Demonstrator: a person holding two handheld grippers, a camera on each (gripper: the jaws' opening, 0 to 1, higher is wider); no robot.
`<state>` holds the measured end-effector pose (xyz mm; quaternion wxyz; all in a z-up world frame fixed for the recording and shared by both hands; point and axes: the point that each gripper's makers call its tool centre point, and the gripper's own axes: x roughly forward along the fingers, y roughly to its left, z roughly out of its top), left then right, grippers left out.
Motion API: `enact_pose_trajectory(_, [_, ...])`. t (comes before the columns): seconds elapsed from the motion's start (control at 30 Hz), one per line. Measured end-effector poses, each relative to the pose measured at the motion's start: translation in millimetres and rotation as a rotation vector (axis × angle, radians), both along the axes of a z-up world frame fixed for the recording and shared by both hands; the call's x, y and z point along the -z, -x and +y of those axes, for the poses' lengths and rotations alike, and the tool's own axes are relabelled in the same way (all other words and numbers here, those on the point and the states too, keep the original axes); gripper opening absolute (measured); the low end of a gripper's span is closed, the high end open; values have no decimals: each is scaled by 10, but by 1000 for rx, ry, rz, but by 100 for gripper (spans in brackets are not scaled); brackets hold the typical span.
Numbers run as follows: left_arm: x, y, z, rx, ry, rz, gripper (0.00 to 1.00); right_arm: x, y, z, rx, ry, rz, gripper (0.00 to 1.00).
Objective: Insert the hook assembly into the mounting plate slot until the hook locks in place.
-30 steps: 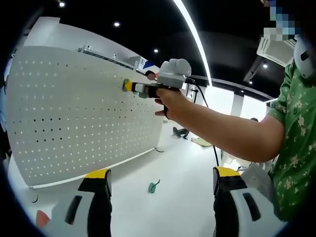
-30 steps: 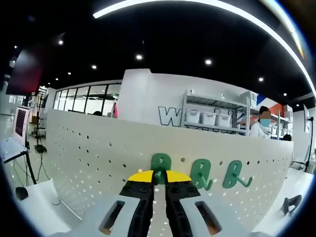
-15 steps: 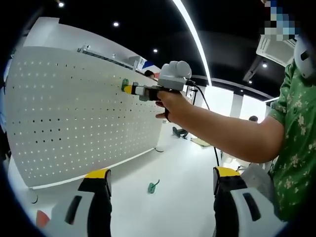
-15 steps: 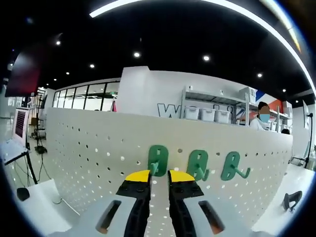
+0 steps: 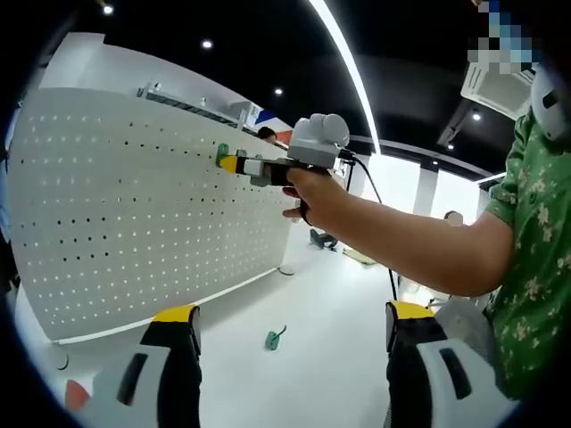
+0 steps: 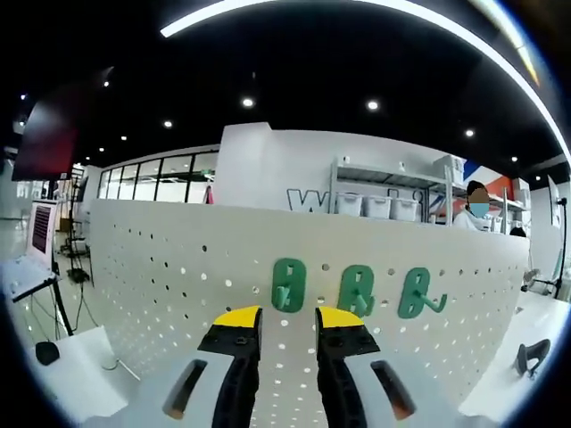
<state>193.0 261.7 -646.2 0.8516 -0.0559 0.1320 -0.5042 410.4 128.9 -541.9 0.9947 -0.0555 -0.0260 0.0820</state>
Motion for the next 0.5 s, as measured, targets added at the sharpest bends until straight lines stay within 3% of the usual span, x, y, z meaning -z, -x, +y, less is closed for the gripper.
enact_pose_trajectory(0.5, [-45,22,-24,5,0,-11,88,31,97,83,-63,-52,27,40])
